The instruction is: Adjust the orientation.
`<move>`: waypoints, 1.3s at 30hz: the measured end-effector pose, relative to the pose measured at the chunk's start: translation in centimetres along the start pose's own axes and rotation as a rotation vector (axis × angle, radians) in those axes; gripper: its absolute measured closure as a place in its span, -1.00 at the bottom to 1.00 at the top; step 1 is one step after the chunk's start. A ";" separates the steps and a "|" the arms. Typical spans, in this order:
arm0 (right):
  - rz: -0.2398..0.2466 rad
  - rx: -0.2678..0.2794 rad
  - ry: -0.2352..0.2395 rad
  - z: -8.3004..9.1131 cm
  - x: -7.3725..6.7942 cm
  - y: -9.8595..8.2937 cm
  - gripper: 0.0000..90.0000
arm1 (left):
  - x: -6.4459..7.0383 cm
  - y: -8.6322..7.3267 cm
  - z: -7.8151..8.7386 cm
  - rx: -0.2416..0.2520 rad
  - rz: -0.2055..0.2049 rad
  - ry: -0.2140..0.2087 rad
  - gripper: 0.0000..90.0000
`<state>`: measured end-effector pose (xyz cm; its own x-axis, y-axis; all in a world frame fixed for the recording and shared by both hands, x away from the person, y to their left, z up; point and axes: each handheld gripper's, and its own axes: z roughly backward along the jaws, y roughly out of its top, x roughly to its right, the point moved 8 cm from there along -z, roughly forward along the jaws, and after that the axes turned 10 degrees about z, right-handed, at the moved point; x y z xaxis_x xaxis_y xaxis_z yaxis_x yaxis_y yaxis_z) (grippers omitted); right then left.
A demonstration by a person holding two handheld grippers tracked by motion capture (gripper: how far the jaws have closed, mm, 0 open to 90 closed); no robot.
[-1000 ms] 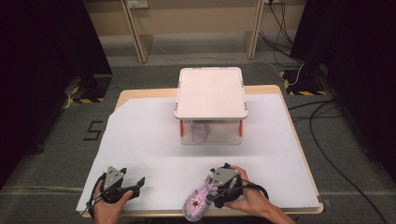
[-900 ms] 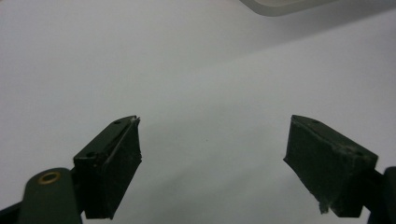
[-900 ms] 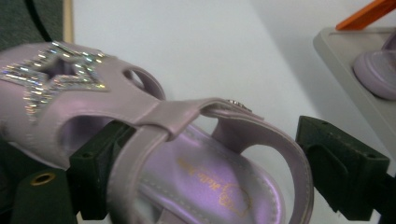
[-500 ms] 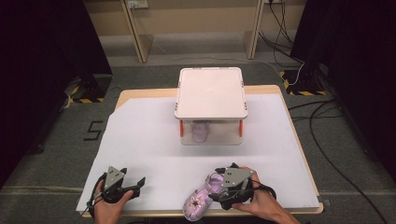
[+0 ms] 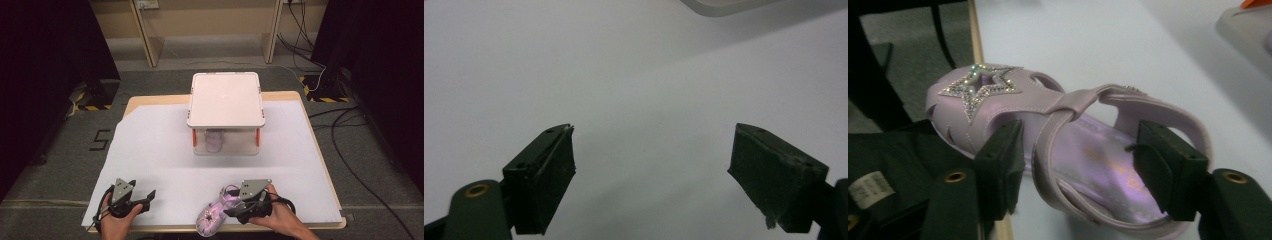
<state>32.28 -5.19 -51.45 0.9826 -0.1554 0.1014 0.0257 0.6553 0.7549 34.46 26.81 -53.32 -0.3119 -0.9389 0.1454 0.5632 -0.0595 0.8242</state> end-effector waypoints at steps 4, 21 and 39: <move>-0.065 0.027 0.033 -0.7 0.2 0.0 -0.01 | 0.0 0.0 0.0 -0.002 -0.003 0.001 -0.61; -0.190 0.176 0.012 0.0 1.4 1.3 0.75 | 0.0 0.0 0.0 0.004 -0.001 0.000 -0.61; -0.402 0.143 -0.163 2.2 4.5 -1.8 0.49 | 0.0 0.1 0.0 0.003 -0.003 0.000 -0.61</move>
<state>36.22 -8.71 -50.90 0.8577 -0.4985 -0.1258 0.3621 0.4121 0.8361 34.45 26.80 -53.25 -0.3138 -0.9386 0.1432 0.5596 -0.0610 0.8265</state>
